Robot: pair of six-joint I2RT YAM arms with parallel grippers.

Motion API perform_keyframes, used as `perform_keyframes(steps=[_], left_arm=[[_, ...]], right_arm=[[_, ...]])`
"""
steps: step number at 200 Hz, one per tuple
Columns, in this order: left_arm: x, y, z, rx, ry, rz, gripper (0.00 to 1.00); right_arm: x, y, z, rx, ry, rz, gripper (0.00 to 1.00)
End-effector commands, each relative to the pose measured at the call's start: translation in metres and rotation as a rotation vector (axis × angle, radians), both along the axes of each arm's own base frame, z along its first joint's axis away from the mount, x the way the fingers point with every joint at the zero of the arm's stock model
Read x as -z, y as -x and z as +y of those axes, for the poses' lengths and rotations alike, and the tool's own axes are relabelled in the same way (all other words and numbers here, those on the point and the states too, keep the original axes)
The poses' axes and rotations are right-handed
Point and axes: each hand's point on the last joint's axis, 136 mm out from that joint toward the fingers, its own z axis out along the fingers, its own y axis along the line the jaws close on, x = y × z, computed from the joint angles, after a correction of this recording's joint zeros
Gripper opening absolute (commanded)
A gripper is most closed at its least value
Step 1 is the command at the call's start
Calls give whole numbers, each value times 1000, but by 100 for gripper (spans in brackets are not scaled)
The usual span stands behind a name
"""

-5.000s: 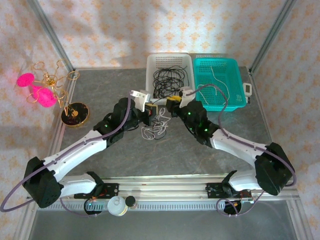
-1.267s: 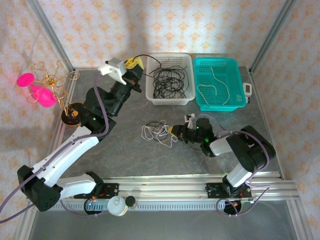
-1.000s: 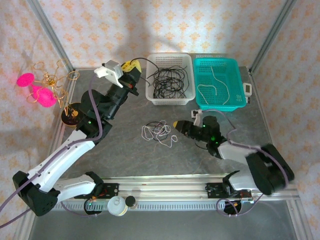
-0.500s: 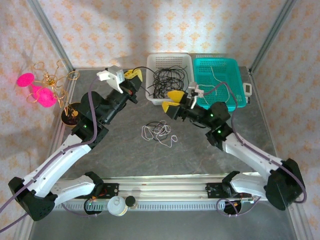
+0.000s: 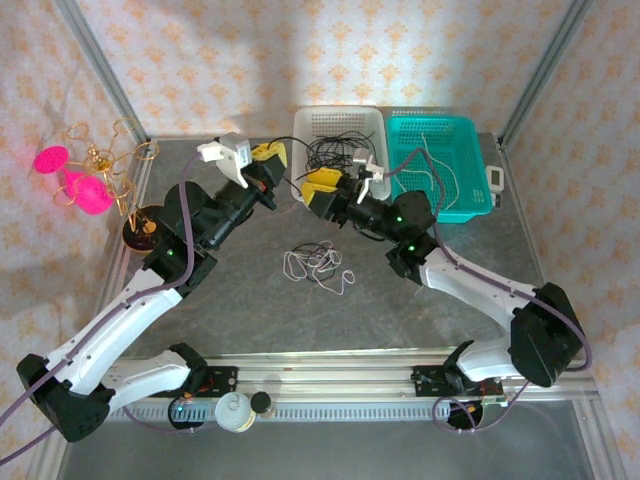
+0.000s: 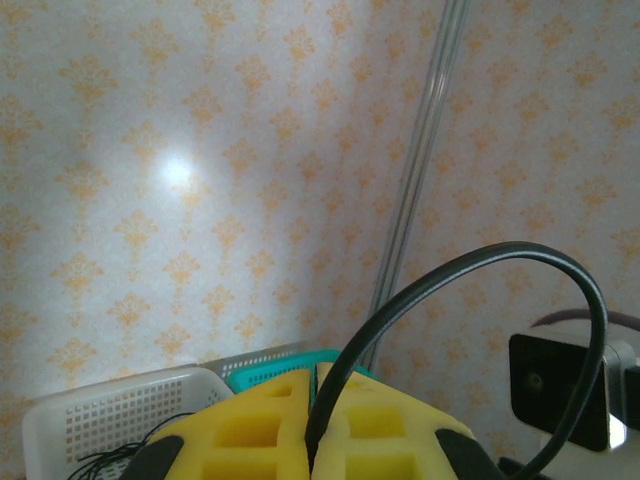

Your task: Untangle the cables

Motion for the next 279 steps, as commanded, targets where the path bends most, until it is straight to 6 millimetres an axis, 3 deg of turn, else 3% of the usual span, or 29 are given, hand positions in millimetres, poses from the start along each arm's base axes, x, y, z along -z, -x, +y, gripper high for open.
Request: perform_keyframes(steps=[1,30,79,87,116,150,176,210,240,279], left_arm=[[1,2,-2,22,1,7,0],[3,0,-1,13,-5,15,0],[10,-2,-1,6,-18,33,0],[14,-4,0,-7,-34,44,0],[40,-10,9,-81,-132,98,0],[79,-13,21,-154,-283,139,0],[94,-14,36,-233,-349,160,0],[110,-2,31,-160,-440,205,0],[144,12,16,-31,-550,305,0],[174,24,8,36,-639,422,0]], right_arm=[[-38,7,-6,-12,-101,-74,37],[-41,8,-1,-40,-102,-81,35],[-26,-12,2,73,12,-63,0],[-17,-22,-1,138,86,-54,0],[12,-47,-29,344,404,-80,0],[33,-59,-73,454,802,-149,0],[32,-71,-115,651,1000,-260,0],[33,-89,-155,831,1345,-514,0],[10,-102,-173,949,1551,-713,0],[-25,-102,-184,1081,1689,-974,0]])
